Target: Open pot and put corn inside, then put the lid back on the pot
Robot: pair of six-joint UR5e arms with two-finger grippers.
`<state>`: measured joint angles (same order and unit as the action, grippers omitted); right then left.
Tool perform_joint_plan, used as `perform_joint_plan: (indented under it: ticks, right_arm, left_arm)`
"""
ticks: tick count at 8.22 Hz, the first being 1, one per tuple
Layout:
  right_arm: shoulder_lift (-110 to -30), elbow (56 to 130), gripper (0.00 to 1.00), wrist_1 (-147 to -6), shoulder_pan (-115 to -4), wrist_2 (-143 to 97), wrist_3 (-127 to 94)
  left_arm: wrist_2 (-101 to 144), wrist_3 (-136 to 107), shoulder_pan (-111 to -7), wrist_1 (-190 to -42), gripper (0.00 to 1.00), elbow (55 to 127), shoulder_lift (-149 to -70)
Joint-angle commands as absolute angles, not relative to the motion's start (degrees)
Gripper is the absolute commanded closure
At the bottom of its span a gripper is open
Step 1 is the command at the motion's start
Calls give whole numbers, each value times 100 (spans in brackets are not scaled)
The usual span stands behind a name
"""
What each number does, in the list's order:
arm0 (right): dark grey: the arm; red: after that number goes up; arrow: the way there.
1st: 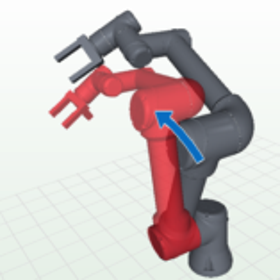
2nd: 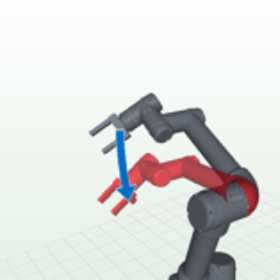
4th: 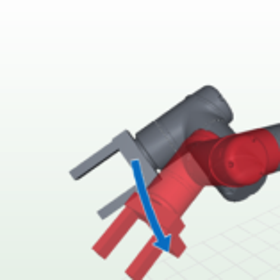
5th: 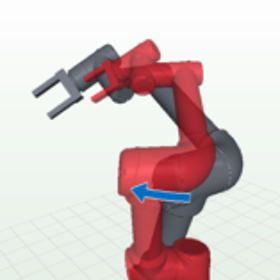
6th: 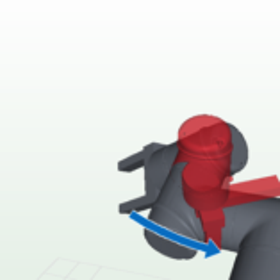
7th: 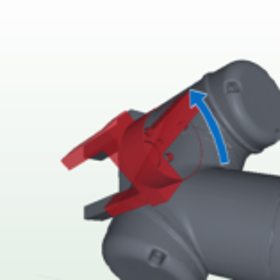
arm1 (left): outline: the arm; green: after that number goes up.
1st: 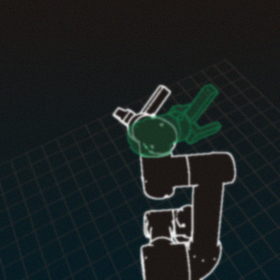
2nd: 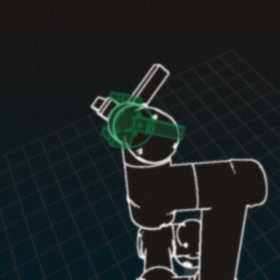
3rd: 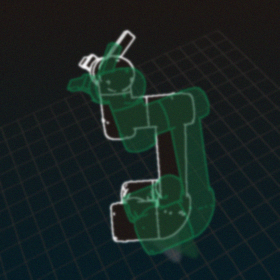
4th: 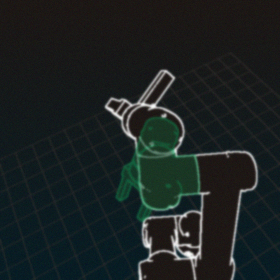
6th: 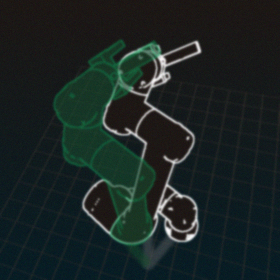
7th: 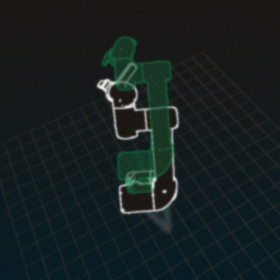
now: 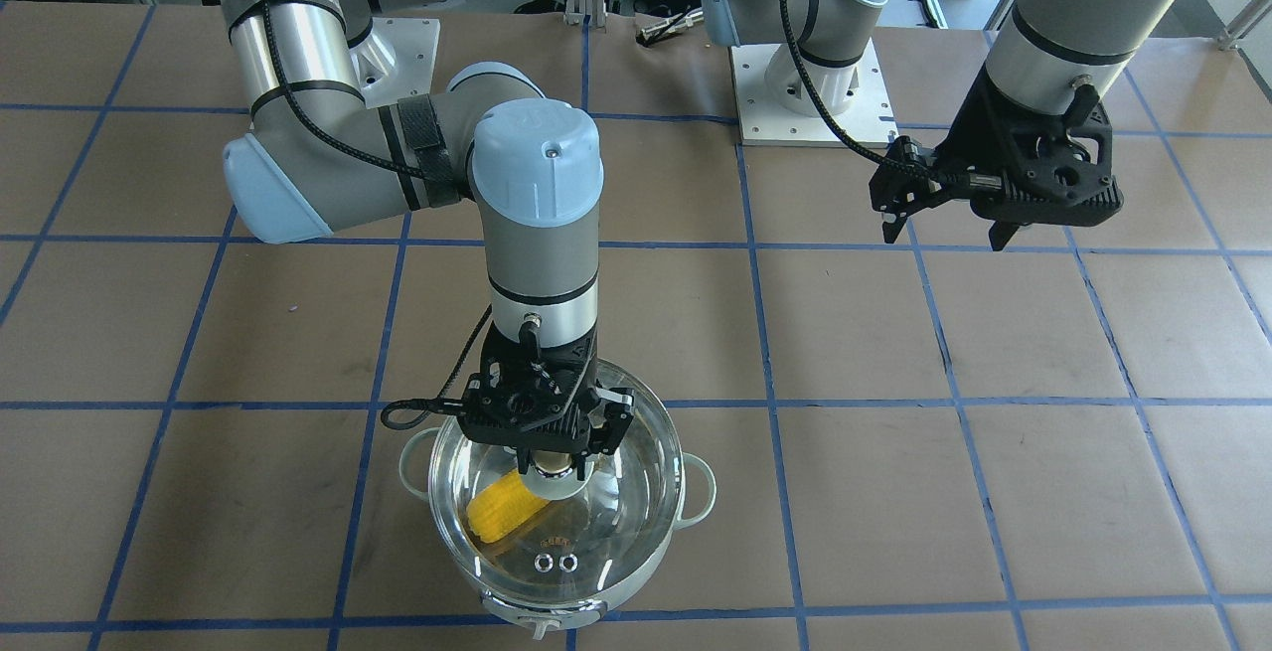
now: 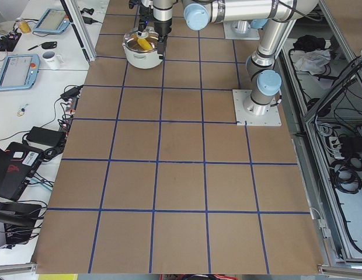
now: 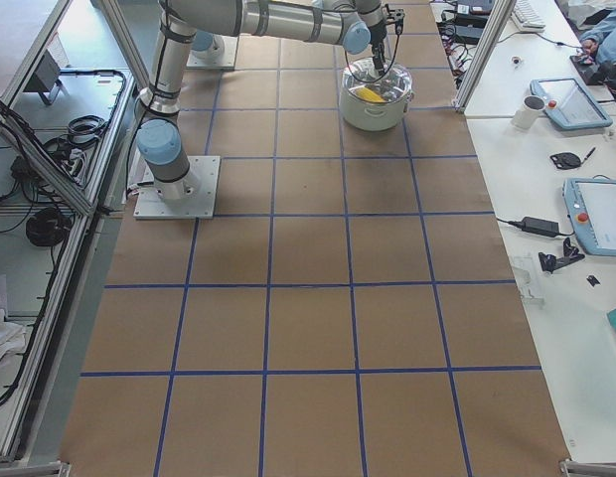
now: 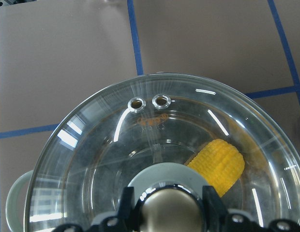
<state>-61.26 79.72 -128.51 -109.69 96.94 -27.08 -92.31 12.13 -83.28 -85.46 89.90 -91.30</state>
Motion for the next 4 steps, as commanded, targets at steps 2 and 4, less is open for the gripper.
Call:
perform_joint_plan:
  ticks: [2,4]
  right_arm:
    - [-6117,7989,73,-12894,-10969,9686,-2698]
    - [-6108,8007,73,-12894,-10969,9685,-2698]
  left_arm:
    - [-9237,1213,-8323,-8561,0,8991,-9088]
    - [-9237,1213,-8332,-8578,0,8991,-9079]
